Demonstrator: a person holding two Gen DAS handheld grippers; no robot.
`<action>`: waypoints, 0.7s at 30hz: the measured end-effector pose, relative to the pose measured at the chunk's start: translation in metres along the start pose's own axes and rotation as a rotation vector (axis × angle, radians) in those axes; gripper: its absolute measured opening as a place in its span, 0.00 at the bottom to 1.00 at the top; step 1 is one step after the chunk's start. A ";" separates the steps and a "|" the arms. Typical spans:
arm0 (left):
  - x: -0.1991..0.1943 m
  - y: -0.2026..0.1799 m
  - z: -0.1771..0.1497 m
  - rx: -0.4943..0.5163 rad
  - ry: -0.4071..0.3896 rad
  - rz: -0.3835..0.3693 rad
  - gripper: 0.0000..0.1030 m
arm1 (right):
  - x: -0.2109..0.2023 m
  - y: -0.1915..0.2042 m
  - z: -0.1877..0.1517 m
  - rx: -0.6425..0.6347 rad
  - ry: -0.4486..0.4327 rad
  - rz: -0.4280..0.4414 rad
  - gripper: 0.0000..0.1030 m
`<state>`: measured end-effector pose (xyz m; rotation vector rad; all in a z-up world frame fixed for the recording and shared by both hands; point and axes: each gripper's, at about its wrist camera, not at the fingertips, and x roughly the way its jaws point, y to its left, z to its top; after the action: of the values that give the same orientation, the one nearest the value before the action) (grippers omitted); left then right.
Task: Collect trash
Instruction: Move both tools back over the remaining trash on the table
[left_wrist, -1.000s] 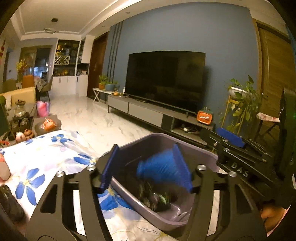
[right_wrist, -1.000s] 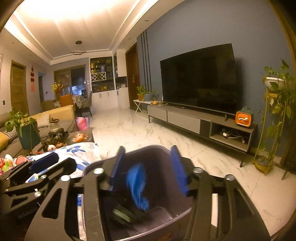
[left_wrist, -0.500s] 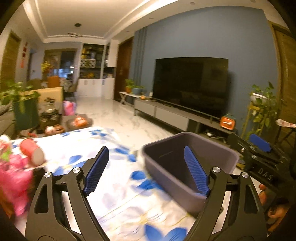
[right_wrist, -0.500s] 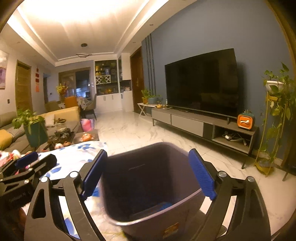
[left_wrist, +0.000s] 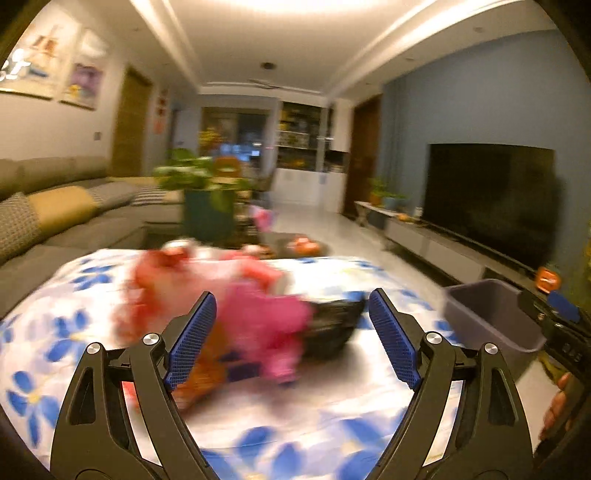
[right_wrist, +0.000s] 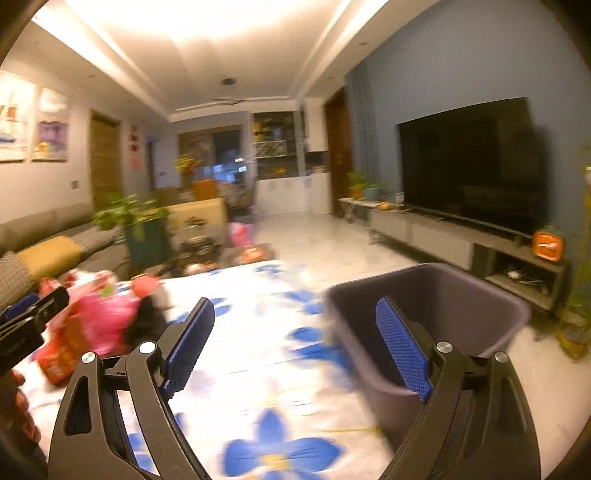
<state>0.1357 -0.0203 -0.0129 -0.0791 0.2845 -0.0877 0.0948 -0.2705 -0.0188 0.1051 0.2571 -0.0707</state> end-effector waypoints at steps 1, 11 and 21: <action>-0.002 0.008 -0.001 -0.007 0.005 0.015 0.81 | 0.001 0.008 -0.002 0.001 0.003 0.028 0.84; -0.015 0.073 -0.005 -0.082 0.042 0.095 0.81 | 0.021 0.088 -0.017 -0.053 0.059 0.159 0.84; 0.022 0.062 0.002 -0.018 0.087 0.064 0.62 | 0.037 0.113 -0.018 -0.080 0.084 0.184 0.84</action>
<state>0.1616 0.0394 -0.0230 -0.0843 0.3743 -0.0246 0.1354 -0.1584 -0.0349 0.0520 0.3323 0.1269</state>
